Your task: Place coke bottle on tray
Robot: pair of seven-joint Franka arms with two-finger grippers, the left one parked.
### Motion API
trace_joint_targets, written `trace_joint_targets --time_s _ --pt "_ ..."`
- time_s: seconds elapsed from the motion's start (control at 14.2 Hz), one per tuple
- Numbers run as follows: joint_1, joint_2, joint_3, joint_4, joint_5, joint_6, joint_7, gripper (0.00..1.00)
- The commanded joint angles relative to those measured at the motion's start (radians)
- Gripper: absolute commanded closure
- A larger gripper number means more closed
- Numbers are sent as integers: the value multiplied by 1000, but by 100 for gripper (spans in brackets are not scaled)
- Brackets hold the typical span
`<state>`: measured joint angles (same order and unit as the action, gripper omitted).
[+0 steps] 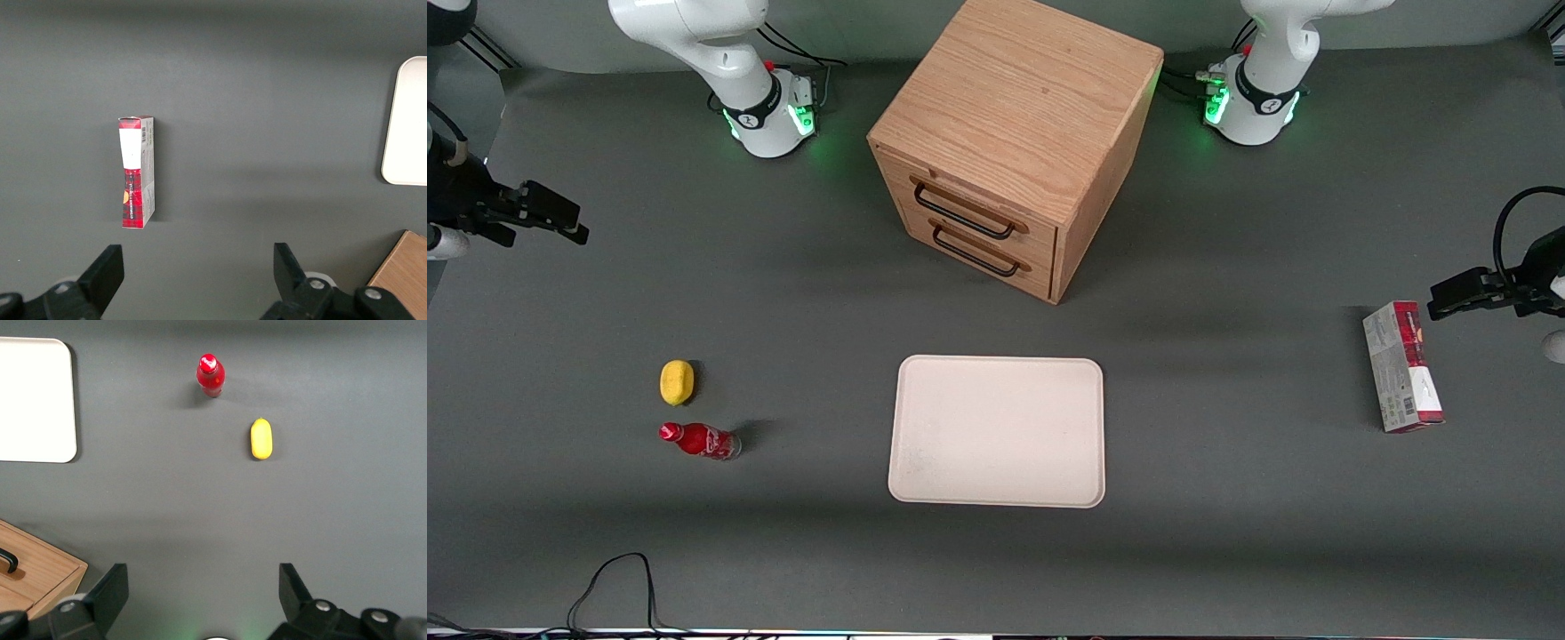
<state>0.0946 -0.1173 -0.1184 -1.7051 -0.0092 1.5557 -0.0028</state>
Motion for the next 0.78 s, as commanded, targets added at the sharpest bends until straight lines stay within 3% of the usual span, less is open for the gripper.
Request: trace_joint_targets --time_s 0.0,0.35,0.71 --pt "8 -16 -1 -27 -17 -5 -12 0" --pt "-3 36 -1 -25 -15 19 -16 0" --pt "-29 307 3 119 31 183 -32 0"
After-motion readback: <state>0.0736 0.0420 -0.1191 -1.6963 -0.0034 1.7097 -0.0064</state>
